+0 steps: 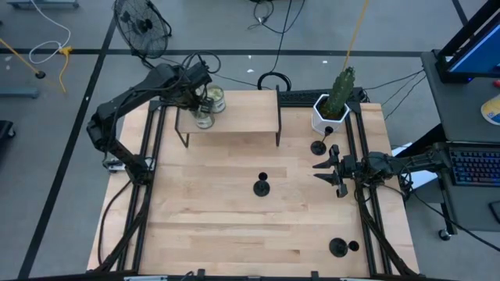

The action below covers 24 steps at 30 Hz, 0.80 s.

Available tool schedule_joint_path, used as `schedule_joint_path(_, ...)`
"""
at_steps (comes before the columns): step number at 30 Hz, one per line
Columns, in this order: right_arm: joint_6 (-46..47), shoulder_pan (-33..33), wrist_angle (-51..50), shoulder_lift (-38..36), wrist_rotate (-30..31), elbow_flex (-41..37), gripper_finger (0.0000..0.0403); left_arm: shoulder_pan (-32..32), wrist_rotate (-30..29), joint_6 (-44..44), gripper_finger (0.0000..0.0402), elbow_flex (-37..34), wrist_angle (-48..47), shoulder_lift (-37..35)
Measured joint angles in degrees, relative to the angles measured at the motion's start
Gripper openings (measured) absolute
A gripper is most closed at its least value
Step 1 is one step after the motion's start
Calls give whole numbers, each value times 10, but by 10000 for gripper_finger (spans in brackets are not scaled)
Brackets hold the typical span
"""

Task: Pick & Place candle stick holders
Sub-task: Put the top black candle holder on the shelf

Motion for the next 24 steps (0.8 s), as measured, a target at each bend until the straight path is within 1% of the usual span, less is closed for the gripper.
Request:
schedule_joint_path(6,0,0,0,0,0,0,125,0,7,0,72,0,2,-8)
schedule_joint_path(11,0,0,0,0,0,0,125,-4,13,1,72,0,9,-31)
schedule_joint_path(15,0,0,0,0,0,0,125,-4,14,-3,72,0,23,-61)
schedule_joint_path(20,0,0,0,0,0,0,125,-5,15,-14,72,0,61,-108)
schedule_joint_path(24,0,0,0,0,0,0,125,-11,32,-17,72,0,96,-146)
